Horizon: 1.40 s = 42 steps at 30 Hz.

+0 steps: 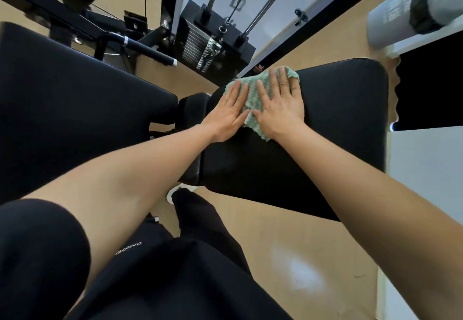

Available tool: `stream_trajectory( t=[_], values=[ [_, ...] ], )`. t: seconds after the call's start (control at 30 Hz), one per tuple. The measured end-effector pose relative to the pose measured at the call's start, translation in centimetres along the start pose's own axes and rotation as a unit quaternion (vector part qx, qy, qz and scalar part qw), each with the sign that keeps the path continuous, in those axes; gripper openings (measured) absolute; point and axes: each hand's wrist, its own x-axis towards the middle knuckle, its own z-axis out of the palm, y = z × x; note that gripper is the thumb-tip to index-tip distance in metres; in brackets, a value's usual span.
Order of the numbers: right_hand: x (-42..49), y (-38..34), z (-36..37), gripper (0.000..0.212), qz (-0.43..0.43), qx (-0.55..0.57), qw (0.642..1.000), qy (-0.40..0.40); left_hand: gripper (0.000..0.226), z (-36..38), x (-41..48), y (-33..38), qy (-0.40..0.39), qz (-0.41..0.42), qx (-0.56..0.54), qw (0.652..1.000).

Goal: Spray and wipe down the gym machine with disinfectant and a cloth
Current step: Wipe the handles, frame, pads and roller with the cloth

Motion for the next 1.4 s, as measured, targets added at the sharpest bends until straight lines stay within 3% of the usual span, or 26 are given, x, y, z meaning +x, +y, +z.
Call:
stream_trajectory(
  t=[0.13, 0.37, 0.57, 0.9, 1.0, 1.1, 1.4],
  values=[
    [-1.3, -3.7, 1.6, 0.078, -0.03, -0.01, 0.999, 0.013, 0.073, 2.5, -4.4, -1.0, 0.015, -0.024, -0.021, 0.999],
    [-7.6, -12.4, 6.7, 0.083, -0.139, -0.023, 0.99, -0.01, 0.078, 9.2, -15.9, -3.6, -0.025, -0.113, -0.105, 0.988],
    [-7.6, -12.3, 6.6, 0.08, -0.183, -0.014, 0.983, -0.019, 0.08, 10.2, -16.8, -4.0, 0.004, -0.112, -0.074, 0.991],
    [2.7, -5.7, 1.1, 0.081, -0.097, -0.029, 0.995, -0.021, 0.068, 2.2, -3.5, -3.6, 0.063, -0.129, -0.138, 0.98],
    [4.4, -3.7, -0.3, 0.083, -0.061, -0.033, 0.997, -0.032, 0.064, -0.6, 0.5, -3.4, 0.064, -0.118, -0.105, 0.985],
    [5.5, -2.2, -1.5, 0.086, -0.046, -0.038, 0.998, -0.03, 0.06, -2.9, 3.1, -3.0, 0.032, -0.107, -0.132, 0.985],
    [4.9, 4.6, -3.7, 0.069, 0.026, 0.072, 0.996, -0.051, 0.047, -5.7, 7.0, 1.2, -0.041, -0.111, -0.18, 0.977]
  ],
)
